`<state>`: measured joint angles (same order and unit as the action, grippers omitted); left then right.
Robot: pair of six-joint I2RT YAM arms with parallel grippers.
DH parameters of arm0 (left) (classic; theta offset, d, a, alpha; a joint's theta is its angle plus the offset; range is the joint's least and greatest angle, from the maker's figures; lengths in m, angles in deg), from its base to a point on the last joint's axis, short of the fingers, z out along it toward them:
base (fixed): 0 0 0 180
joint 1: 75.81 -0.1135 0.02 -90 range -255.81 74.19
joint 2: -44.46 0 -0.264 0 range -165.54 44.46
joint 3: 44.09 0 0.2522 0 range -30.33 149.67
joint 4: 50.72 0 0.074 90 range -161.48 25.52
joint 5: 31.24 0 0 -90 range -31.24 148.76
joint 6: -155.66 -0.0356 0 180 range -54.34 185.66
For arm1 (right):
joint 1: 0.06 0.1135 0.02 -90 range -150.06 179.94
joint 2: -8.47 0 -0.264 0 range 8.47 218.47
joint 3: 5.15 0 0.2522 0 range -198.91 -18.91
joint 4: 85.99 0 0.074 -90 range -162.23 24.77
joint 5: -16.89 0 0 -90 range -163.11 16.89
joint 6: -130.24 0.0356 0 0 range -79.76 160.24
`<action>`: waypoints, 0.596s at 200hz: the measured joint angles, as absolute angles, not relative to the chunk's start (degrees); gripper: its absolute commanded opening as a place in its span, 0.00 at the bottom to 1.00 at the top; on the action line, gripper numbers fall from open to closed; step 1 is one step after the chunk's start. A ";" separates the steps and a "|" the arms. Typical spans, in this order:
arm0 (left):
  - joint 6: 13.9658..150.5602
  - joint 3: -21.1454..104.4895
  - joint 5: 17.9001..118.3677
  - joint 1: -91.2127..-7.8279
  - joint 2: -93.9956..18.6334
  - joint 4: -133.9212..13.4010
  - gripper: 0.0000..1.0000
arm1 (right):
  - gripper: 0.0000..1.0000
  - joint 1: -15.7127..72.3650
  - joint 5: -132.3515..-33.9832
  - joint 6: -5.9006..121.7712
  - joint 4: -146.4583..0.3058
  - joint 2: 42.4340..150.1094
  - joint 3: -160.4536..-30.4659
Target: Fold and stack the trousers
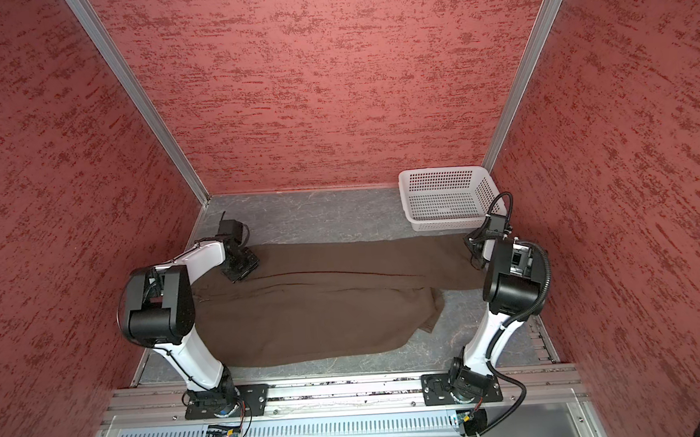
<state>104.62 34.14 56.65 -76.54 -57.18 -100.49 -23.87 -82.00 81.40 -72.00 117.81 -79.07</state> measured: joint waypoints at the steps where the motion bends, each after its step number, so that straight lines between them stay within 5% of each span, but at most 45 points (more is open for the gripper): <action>1: 104.62 34.09 56.63 -76.54 -57.03 -100.51 0.35 | 0.31 -23.89 -82.02 81.43 -72.06 117.85 -79.11; 68: 104.64 31.45 56.33 -76.43 -48.83 -100.23 0.37 | 0.28 -26.97 -90.59 84.27 -77.22 115.82 -74.48; 119: 104.59 24.85 57.37 -76.39 -35.87 -101.12 0.39 | 0.34 -26.06 -92.91 82.74 -70.14 88.89 -57.50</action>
